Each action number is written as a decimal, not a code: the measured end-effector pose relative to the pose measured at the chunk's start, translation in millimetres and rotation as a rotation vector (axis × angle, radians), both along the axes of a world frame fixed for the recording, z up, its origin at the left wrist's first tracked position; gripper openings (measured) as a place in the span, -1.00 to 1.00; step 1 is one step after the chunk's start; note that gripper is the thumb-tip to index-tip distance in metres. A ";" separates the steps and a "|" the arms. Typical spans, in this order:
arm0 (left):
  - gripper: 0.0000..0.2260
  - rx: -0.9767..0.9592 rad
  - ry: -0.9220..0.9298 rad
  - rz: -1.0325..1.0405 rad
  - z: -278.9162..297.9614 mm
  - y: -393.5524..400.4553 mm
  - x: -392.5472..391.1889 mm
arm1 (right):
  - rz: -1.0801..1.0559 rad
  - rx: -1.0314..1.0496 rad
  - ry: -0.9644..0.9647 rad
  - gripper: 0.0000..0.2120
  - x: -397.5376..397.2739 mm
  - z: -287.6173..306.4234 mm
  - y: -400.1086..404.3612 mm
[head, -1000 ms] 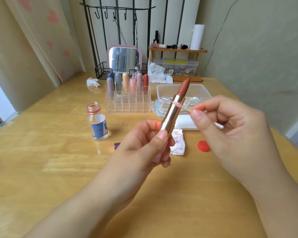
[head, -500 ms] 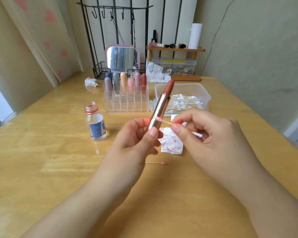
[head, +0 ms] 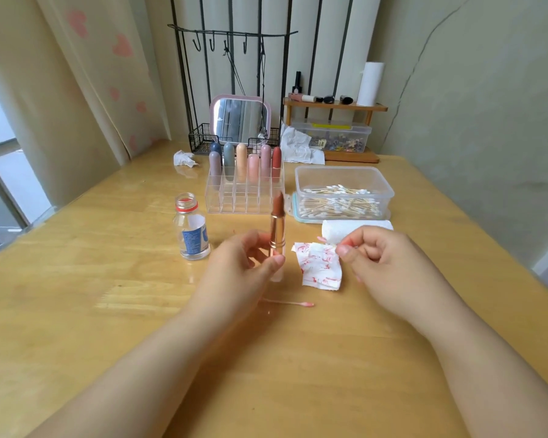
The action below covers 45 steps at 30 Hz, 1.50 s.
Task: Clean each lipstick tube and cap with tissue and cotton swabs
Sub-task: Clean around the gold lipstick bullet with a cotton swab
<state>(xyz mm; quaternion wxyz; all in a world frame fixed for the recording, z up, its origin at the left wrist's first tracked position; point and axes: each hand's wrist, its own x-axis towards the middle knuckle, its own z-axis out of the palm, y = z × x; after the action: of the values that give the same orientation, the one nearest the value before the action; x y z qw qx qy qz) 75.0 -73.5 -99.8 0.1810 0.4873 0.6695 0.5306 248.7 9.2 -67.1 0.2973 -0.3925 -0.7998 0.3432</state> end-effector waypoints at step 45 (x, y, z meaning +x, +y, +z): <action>-0.86 -0.241 -0.027 -0.133 49.8 -39.2 -23.9 | 0.261 0.040 0.017 -0.88 -2.0 15.3 -26.2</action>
<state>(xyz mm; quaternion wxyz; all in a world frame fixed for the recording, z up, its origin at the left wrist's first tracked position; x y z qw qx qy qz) 51.1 -112.8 -50.0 0.2821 0.4984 0.6920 0.4396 246.7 -17.0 -51.8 0.2647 -0.2763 -0.8481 0.3665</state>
